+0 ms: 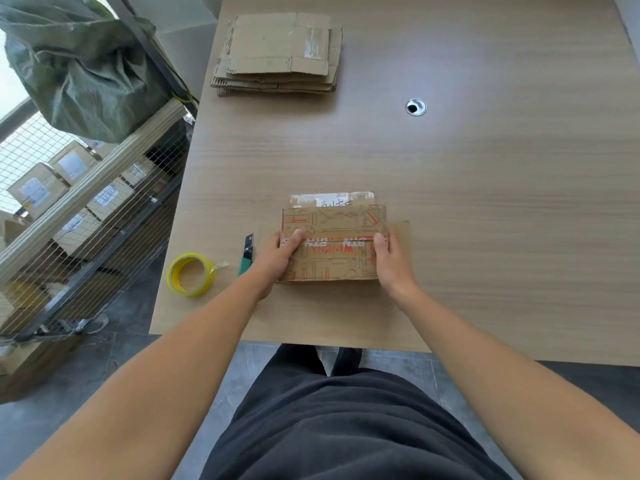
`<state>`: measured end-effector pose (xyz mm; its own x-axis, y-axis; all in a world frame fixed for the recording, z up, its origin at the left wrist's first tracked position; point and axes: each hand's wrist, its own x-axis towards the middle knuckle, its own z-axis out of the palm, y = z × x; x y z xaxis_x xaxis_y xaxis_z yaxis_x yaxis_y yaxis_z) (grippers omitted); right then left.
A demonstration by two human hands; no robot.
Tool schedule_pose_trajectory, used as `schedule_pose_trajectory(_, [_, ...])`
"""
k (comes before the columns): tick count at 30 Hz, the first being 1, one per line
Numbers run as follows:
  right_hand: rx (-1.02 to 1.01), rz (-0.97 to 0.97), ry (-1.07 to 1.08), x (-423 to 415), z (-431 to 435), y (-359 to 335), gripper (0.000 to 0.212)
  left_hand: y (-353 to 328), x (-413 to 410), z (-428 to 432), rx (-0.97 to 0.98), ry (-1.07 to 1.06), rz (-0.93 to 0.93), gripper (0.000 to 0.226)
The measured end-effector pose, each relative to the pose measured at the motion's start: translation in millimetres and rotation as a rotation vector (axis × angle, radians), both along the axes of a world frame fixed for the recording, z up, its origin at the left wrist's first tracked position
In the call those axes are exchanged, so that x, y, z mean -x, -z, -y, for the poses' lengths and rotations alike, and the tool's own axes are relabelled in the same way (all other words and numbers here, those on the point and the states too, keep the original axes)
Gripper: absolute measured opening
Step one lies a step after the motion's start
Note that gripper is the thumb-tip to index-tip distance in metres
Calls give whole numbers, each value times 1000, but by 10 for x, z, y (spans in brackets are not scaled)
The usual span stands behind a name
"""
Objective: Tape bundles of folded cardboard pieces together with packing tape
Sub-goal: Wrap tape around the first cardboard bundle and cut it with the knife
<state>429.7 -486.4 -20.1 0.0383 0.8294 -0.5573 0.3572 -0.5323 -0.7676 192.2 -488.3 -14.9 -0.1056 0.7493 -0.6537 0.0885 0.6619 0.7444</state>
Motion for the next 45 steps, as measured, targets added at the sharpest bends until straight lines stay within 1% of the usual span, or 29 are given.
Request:
schedule_pose_trajectory(2, [-82, 150, -10, -93, 123, 71, 56, 21, -90, -10, -28, 19, -47, 41])
schedule_pose_trajectory(4, [-296, 382, -81, -168, 99, 49, 58, 37, -215, -54, -47, 15, -67, 45])
schedule_pose_trajectory(6, [-511, 614, -296, -143, -25, 16, 60, 54, -308, -93, -53, 22, -108, 49])
schedule_pose_trajectory(7, [-532, 689, -441, -82, -80, -5, 61, 51, -330, -107, -57, 30, -137, 49])
schedule_pose_trajectory(9, [-461, 810, -660, 73, -131, 21, 64, 35, -326, -115, -52, 42, -172, 52])
schedule_pose_trajectory(11, [-418, 904, -727, 176, -125, 86, 68, 1, -252, -88, -51, 63, -162, 52])
schedule_pose_trajectory(12, [-420, 931, -730, 210, -122, 114, 70, -15, -174, -48, -74, 69, -162, 49])
schedule_pose_trajectory(13, [-427, 948, -725, 228, -125, 142, 70, -31, -66, 7, -123, 67, -200, 43])
schedule_pose_trajectory(14, [-438, 954, -720, 240, -133, 168, 71, -36, 87, 77, -184, 50, -292, 35])
schedule_pose_trajectory(16, [-456, 961, -715, 260, -146, 202, 73, 31, 516, 289, -245, -6, -603, 25])
schedule_pose_trajectory(17, [-469, 966, -711, 277, -143, 210, 74, 73, 752, 429, -202, -19, -765, 30])
schedule_pose_trajectory(18, [-486, 966, -705, 302, -136, 208, 74, 116, 985, 576, -124, -13, -881, 38])
schedule_pose_trajectory(19, [-500, 961, -700, 329, -133, 194, 75, 163, 1197, 714, -40, 24, -950, 45])
schedule_pose_trajectory(21, [-499, 960, -707, 372, -142, 150, 76, 262, 1488, 913, 82, 208, -1044, 55])
schedule_pose_trajectory(23, [-481, 966, -720, 400, -156, 122, 76, 343, 1634, 977, 87, 386, -1135, 52])
schedule_pose_trajectory(25, [-469, 974, -725, 411, -152, 103, 76, 356, 1693, 960, 29, 412, -1170, 40])
schedule_pose_trajectory(27, [-465, 995, -726, 417, -144, 89, 76, 337, 1681, 886, -67, 429, -1176, 30])
schedule_pose_trajectory(32, [-414, 989, -756, 458, -145, 38, 78, 64, 1335, 484, -418, 370, -1030, 13])
schedule_pose_trajectory(34, [-425, 921, -711, 474, -140, -10, 80, -62, 1075, 264, -593, 418, -976, 14])
schedule_pose_trajectory(36, [-464, 794, -605, 471, -144, -59, 79, -147, 768, 78, -745, 535, -937, 21])
schedule_pose_trajectory(38, [-503, 600, -450, 439, -141, -102, 75, -202, 470, -32, -850, 686, -924, 33])
schedule_pose_trajectory(40, [-565, 439, -349, 386, -136, -125, 68, -178, 248, -64, -903, 784, -936, 39])
schedule_pose_trajectory(41, [-601, 420, -342, 359, -135, -112, 65, -131, 184, -61, -926, 785, -947, 39])
schedule_pose_trajectory(42, [-643, 440, -351, 342, -134, -82, 60, -69, 147, -54, -955, 759, -959, 37])
schedule_pose_trajectory(45, [-742, 569, -352, 378, -161, 18, 41, 83, 110, -84, -1046, 670, -991, 25])
